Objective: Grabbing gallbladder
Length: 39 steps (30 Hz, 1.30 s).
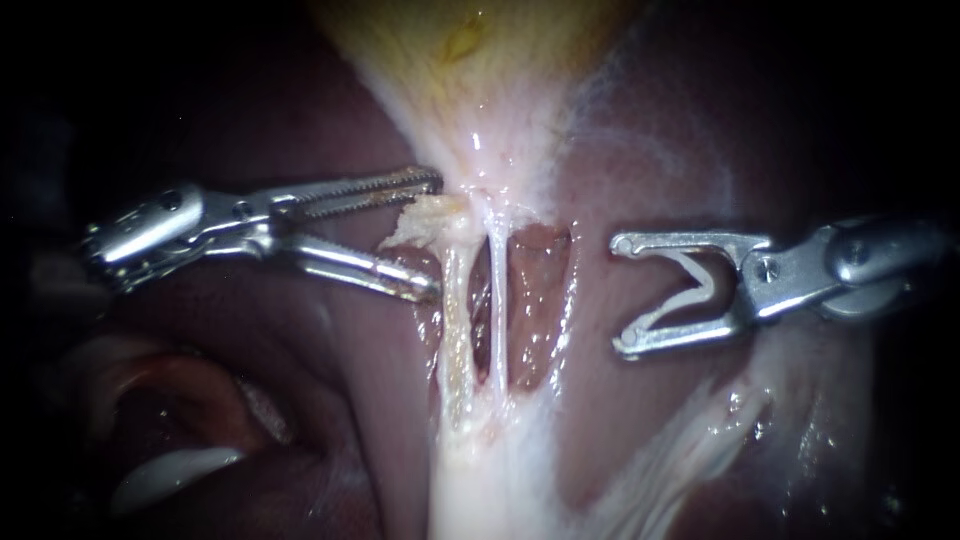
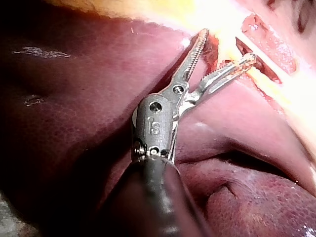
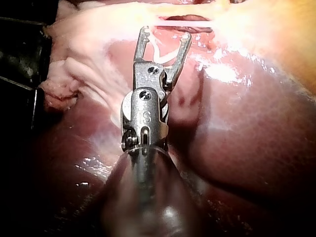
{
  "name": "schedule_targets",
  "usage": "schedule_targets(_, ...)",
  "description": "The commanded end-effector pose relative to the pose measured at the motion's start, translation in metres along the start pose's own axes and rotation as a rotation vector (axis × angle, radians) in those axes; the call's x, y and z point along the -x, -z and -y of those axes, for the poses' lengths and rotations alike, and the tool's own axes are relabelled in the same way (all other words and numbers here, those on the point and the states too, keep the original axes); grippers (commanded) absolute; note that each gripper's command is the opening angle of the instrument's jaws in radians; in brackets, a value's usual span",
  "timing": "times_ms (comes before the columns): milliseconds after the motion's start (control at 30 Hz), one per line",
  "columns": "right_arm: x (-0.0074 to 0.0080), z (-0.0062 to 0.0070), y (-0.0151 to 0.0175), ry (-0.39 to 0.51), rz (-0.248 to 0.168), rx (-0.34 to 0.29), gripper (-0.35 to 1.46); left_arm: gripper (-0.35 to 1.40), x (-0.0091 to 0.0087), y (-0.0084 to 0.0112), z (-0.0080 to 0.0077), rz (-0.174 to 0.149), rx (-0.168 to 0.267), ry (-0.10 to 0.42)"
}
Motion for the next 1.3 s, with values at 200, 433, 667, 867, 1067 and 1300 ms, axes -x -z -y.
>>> schedule_targets(200, 0.0, 0.0, 0.0, 0.0, 0.0, 0.0, 0.49, 0.17, -0.0005, 0.0004, -0.0005, -0.016, 0.005, -0.004)
schedule_targets(433, 0.0, 0.0001, 0.0, 0.0, 0.0, 0.0, 0.49, -0.28, -0.0012, 0.0014, -0.0011, -0.037, 0.021, -0.007)
schedule_targets(667, 0.0, 0.0001, 0.0, 0.0, 0.0, -0.001, 0.49, -0.35, -0.0011, 0.0026, -0.0007, -0.038, 0.036, 0.006)
schedule_targets(867, 0.0, 0.0001, 0.0001, 0.001, 0.0, -0.001, 0.49, -0.35, 0.0002, 0.0039, 0.0008, -0.041, 0.037, 0.066)
schedule_targets(1067, 0.0, 0.0001, 0.0001, 0.0, 0.0, -0.001, 0.49, -0.35, 0.0021, 0.0047, 0.002, -0.043, 0.037, 0.088)
schedule_targets(1300, 0.0, 0.0001, 0.0001, 0.0, 0.0, -0.001, 0.49, -0.35, 0.0051, 0.0061, 0.0025, -0.04, 0.028, 0.105)
